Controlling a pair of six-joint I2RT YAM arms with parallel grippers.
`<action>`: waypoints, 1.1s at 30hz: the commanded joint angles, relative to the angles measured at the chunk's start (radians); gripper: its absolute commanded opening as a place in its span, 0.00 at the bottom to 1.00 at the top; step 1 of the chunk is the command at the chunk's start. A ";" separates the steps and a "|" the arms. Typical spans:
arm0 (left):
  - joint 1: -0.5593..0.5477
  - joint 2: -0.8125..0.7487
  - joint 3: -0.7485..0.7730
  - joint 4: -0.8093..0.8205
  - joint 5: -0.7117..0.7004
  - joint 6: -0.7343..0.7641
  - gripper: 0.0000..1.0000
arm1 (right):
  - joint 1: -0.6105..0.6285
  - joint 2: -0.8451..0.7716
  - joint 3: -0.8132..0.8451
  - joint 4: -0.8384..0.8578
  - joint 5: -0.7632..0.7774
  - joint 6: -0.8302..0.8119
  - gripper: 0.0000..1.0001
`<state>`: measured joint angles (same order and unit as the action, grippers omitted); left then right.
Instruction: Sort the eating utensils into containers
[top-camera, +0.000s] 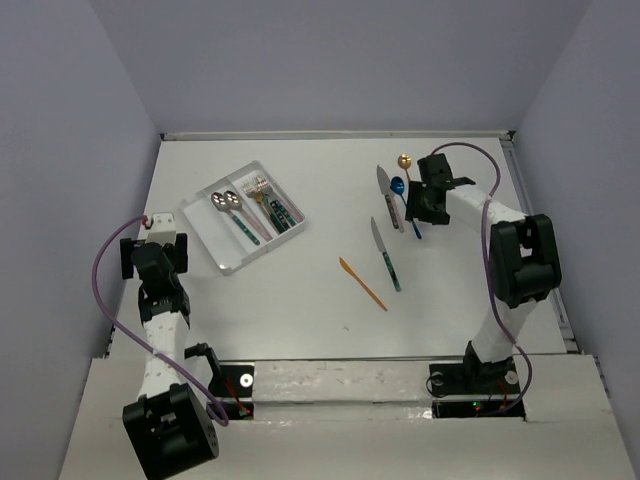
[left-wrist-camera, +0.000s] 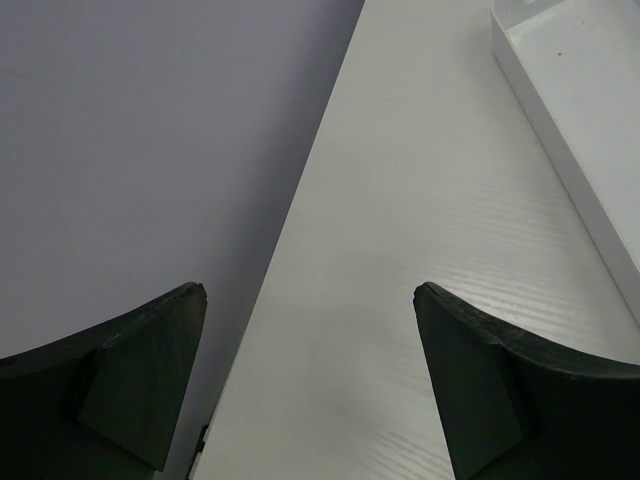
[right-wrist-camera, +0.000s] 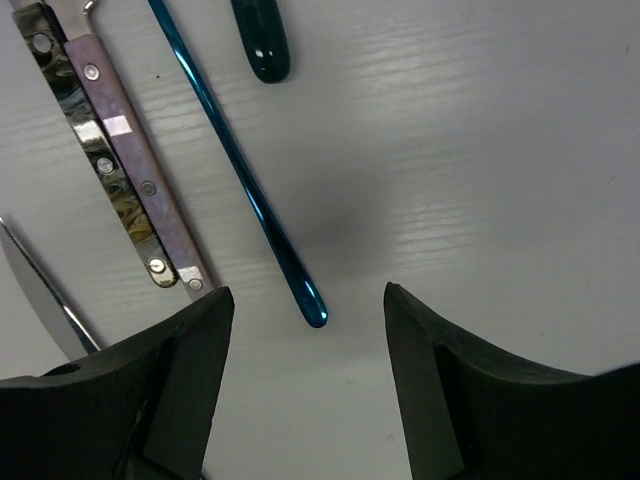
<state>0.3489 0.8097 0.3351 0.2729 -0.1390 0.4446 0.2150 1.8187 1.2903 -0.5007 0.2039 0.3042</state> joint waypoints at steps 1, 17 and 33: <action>0.004 -0.018 -0.008 0.048 0.004 0.008 0.99 | -0.017 0.025 0.056 0.004 0.051 -0.013 0.64; 0.002 -0.001 -0.007 0.049 -0.002 0.006 0.99 | -0.039 0.379 0.561 -0.056 0.061 -0.188 0.52; 0.004 0.014 -0.004 0.054 -0.010 0.005 0.99 | -0.049 0.597 0.728 -0.179 0.011 -0.280 0.21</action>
<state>0.3489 0.8322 0.3351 0.2764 -0.1398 0.4446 0.1650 2.3779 2.0014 -0.6098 0.2276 0.0540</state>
